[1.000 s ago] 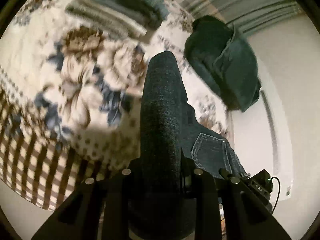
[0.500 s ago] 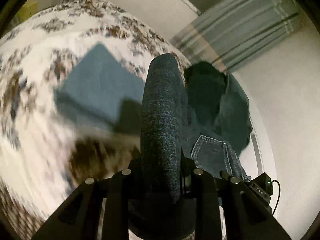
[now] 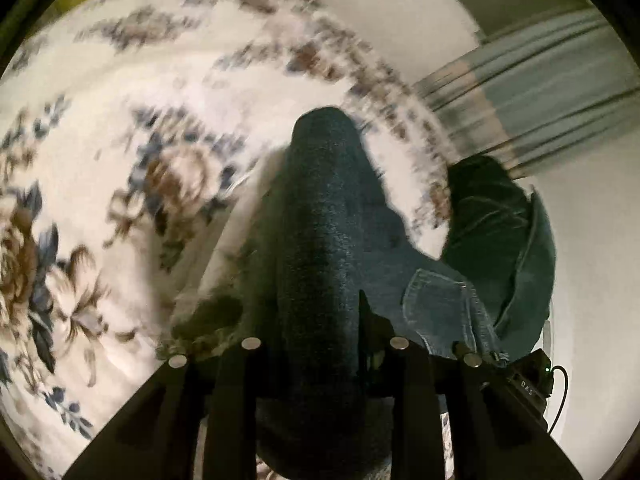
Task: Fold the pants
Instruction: 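Release the folded jeans on the bed and pull both tools back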
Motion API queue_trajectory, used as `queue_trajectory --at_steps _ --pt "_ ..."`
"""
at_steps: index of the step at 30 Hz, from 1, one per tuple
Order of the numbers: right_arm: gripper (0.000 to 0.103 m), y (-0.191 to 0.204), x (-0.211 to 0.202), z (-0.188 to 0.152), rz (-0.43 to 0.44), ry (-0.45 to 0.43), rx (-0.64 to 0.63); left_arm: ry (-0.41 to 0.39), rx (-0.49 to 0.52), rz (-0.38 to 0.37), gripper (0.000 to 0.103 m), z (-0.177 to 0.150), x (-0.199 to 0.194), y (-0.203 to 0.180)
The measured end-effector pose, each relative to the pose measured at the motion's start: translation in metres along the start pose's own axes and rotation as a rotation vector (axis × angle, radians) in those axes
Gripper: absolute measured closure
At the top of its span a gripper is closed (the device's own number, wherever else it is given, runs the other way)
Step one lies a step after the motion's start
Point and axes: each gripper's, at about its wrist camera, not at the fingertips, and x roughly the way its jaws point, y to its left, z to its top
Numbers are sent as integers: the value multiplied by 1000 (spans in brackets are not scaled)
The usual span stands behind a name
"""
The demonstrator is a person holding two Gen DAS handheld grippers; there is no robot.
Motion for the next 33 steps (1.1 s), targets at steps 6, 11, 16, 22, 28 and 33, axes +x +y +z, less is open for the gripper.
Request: queue_trajectory --at_steps 6,11,16,22,28,33 --pt "42 5 -4 -1 -168 25 -96 26 63 82 64 -9 -6 -10" --pt "38 4 -68 -10 -300 19 -167 16 152 278 39 -14 -17 -33" --pt "13 71 -114 -58 -453 -57 -307 -47 216 394 11 -26 -40 -57" --pt "1 119 -160 -96 -691 -152 -496 -159 317 537 6 -61 -81 -101" --pt "1 150 -233 -144 -756 -235 -607 -216 422 555 6 -116 -130 -152" --pt "1 182 -322 -198 -716 -307 -674 -288 459 552 6 -173 -187 -190"
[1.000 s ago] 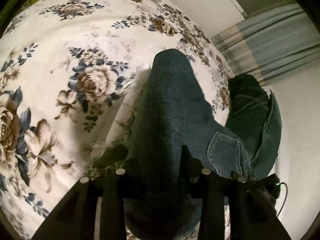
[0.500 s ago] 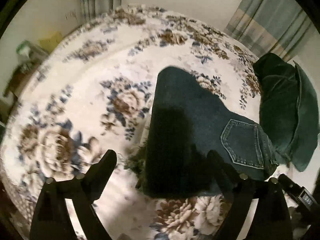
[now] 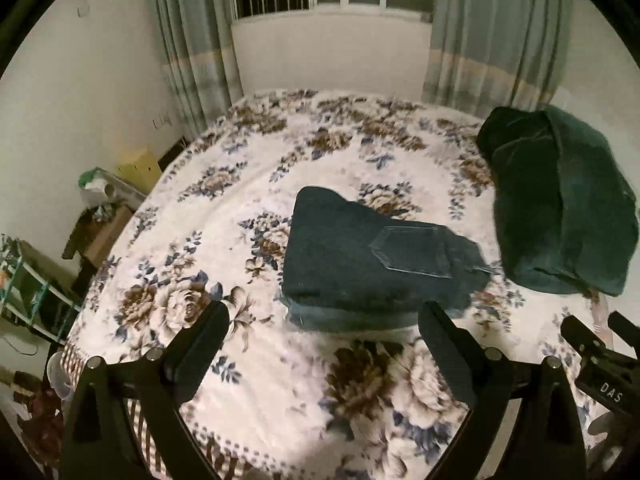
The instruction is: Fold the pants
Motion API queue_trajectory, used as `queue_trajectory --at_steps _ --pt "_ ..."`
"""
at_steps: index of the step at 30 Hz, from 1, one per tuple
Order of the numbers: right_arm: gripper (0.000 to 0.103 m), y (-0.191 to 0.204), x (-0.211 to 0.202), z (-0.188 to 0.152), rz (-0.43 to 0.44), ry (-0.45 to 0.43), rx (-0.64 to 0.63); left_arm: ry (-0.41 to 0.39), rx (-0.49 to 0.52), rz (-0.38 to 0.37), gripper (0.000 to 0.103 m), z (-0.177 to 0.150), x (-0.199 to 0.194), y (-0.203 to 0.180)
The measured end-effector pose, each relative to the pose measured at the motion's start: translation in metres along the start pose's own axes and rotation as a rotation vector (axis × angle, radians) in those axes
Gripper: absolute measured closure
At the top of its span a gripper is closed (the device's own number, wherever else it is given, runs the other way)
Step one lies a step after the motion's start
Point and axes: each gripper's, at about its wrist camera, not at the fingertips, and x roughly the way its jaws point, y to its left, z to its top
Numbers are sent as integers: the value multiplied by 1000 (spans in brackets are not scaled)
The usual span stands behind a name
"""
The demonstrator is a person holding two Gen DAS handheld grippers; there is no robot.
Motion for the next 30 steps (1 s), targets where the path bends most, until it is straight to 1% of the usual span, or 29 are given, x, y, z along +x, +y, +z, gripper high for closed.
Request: queue_trajectory --at_steps 3,5,8,10,15,17,20,23,27,30 --pt "1 -16 -60 -15 23 -50 -10 -34 1 5 6 -14 -44 -7" --pt "1 -21 -92 -22 29 -82 -23 -62 11 10 6 -25 -76 -12" --pt "1 -30 -153 -41 63 -131 -38 -101 20 17 6 -39 -120 -19" --pt "1 -35 -187 -51 78 -162 -51 -129 13 21 6 -48 -151 -20" --pt "1 -51 -270 -79 109 -225 -63 -174 5 26 6 -65 -205 -24" --pt "1 -55 -293 -87 115 -239 -59 -188 3 16 6 -76 -227 -25" --pt "1 -60 -333 -101 122 -263 -61 -202 2 8 6 -86 -249 -24" --pt "1 -60 -363 -112 123 -280 -60 -223 13 11 6 -95 -268 -22" --pt "1 -60 -394 -121 120 -300 -51 -230 12 3 6 -102 -285 -20" --pt "1 -60 -408 -127 114 -314 -56 -236 17 2 6 -106 -294 -17"
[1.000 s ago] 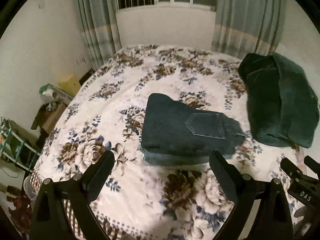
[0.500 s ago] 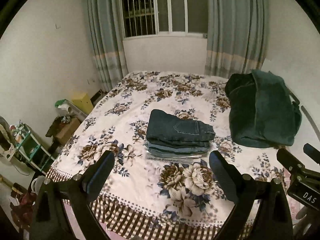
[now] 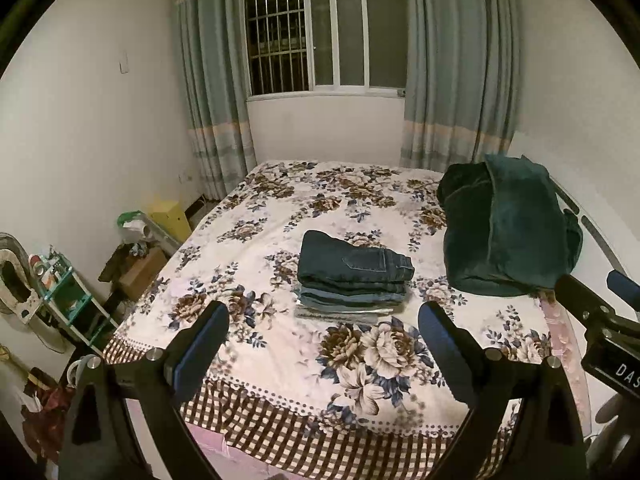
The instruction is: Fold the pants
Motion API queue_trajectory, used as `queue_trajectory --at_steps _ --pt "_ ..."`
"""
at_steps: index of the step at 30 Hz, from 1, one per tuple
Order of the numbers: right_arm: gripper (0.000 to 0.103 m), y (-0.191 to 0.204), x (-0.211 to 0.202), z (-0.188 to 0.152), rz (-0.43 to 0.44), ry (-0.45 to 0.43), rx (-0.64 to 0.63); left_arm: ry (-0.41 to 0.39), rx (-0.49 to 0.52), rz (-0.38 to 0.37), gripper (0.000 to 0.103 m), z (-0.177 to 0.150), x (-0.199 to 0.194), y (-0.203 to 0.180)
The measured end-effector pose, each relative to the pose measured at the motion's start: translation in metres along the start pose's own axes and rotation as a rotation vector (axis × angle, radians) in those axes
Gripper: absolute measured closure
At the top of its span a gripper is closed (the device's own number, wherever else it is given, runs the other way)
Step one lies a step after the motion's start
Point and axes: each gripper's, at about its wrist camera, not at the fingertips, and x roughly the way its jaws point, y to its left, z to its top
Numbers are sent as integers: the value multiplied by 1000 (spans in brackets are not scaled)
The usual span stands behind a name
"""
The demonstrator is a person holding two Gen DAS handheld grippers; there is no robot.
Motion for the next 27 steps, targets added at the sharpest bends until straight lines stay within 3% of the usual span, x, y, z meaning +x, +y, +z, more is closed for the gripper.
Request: queue_trajectory --at_steps 27 --pt "0 5 -23 -5 -3 18 9 -13 -9 30 2 -5 -22 13"
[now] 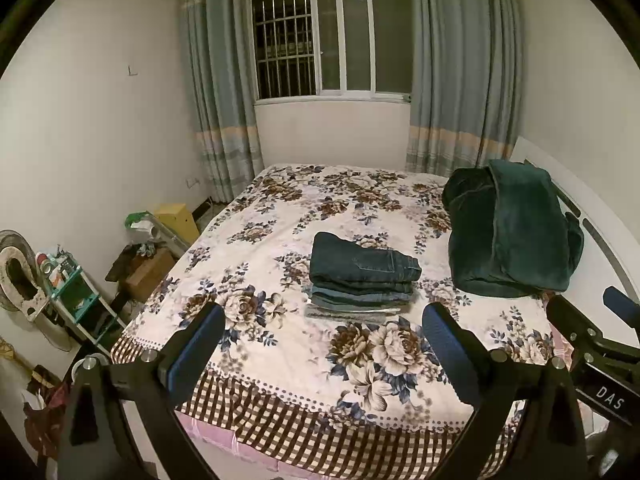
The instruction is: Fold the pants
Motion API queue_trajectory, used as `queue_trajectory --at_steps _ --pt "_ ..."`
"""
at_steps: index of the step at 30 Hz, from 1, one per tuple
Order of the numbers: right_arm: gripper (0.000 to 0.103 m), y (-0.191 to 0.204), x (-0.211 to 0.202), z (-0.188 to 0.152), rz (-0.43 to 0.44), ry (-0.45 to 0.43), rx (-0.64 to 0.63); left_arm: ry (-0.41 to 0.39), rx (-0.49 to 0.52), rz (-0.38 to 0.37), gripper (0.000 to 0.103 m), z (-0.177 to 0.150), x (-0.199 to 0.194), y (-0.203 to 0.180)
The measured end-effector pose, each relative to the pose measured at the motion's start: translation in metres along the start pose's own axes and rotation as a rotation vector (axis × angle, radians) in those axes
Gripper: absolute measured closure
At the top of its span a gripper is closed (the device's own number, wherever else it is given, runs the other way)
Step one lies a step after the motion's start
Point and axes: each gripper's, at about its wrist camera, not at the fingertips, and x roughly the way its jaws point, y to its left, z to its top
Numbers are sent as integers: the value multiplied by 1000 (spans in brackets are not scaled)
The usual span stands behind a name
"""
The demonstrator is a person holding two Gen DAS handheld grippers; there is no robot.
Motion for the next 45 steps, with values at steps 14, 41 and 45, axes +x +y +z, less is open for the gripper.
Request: queue_trajectory --at_steps 14,41,45 --pt "0 5 -1 -3 25 10 -21 -4 -5 2 2 -3 -3 2" --pt "0 15 7 -4 48 16 -33 -4 -19 9 2 -3 -6 6" --pt "0 14 6 -4 47 18 -31 -1 -22 8 2 -1 -7 5"
